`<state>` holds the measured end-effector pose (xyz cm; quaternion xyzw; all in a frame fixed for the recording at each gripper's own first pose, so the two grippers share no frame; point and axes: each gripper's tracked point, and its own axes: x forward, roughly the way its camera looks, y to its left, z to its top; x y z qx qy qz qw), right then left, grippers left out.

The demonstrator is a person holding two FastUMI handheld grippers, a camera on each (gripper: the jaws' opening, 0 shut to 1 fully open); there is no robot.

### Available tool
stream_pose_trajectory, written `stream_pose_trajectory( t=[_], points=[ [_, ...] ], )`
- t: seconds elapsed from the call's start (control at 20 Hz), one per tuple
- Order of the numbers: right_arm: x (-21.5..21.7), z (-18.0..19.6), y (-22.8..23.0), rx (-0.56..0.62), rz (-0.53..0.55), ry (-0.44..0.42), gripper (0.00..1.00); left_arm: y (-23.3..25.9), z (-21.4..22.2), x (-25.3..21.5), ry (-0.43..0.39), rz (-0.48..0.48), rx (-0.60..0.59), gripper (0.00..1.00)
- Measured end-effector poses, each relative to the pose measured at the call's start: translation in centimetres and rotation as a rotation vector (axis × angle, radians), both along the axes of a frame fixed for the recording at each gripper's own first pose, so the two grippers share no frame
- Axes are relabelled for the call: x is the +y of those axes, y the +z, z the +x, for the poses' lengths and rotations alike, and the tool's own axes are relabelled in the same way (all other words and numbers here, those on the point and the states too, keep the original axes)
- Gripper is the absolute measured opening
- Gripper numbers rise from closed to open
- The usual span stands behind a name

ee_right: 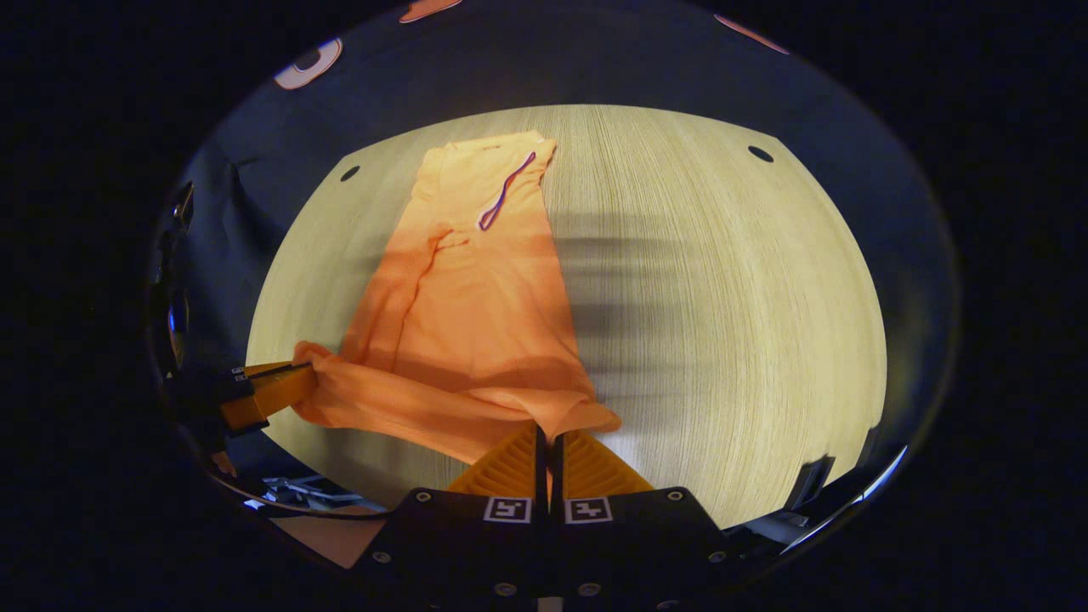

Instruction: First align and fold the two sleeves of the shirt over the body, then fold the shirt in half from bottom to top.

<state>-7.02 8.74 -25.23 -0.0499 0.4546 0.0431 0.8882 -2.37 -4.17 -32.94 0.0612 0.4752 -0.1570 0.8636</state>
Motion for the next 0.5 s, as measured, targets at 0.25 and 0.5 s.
stream_pose_trajectory(
  t=[0.25, 0.5],
  points=[
    [0.7, 5.8, 3.9, -0.087, 0.009, 0.011, 0.00, 2.2, 6.1, -0.8, -0.010, -0.014, -0.065, 0.01],
    [0.9, 11.4, 7.4, -0.154, 0.022, 0.000, 0.00, 5.6, 13.8, -1.5, 0.003, -0.057, -0.132, 0.01]
  ],
)
